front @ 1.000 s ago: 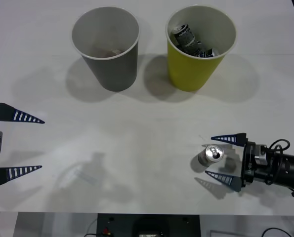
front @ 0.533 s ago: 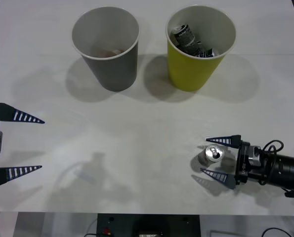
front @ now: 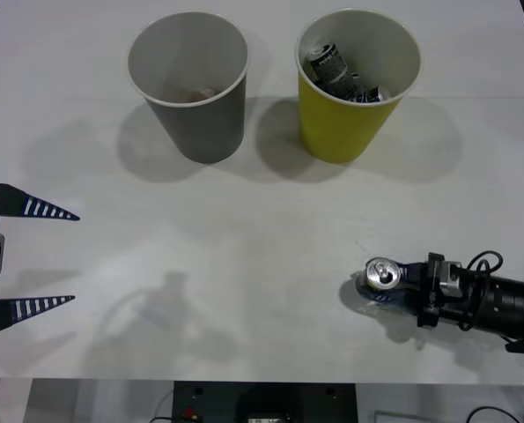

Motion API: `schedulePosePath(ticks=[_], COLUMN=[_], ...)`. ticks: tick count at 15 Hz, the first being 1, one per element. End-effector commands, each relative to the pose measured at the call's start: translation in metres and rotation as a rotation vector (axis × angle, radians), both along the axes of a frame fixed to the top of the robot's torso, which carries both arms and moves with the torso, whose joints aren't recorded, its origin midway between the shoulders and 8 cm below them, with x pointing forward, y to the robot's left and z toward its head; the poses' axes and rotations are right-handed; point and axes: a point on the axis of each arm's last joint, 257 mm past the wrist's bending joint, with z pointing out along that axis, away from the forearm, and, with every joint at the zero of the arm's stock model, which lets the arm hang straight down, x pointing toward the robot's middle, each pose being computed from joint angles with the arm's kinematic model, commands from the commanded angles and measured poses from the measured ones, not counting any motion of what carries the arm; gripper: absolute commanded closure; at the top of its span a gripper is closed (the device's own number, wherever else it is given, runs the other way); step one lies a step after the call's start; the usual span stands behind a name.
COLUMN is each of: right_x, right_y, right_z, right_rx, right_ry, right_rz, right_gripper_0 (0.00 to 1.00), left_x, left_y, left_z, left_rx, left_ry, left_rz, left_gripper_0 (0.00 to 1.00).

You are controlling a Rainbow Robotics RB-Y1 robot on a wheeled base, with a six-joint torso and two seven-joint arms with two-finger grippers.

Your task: Put the can into the green bin and the plastic bottle into the gray bin

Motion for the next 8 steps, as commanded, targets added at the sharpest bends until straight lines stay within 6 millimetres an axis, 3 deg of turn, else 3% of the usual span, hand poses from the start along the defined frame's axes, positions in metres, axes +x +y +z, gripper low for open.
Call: schedulePosePath(ticks=[1, 8], right_x=[0.000, 0.007], right_y=[0.000, -0.006], right_z=[0.000, 0.019], right_rx=[-0.001, -0.032], right_ry=[0.002, 0.043], right_rz=[0.000, 0.018], right_gripper_0=[1.00, 1.00], left_x=[0.000, 0.000], left_y=[0.000, 0.000], left_z=[0.000, 0.000], left_rx=[0.000, 0.000], left_ry=[0.000, 0.000], left_rz=[0.000, 0.000], left_gripper_0=[0.00, 0.00])
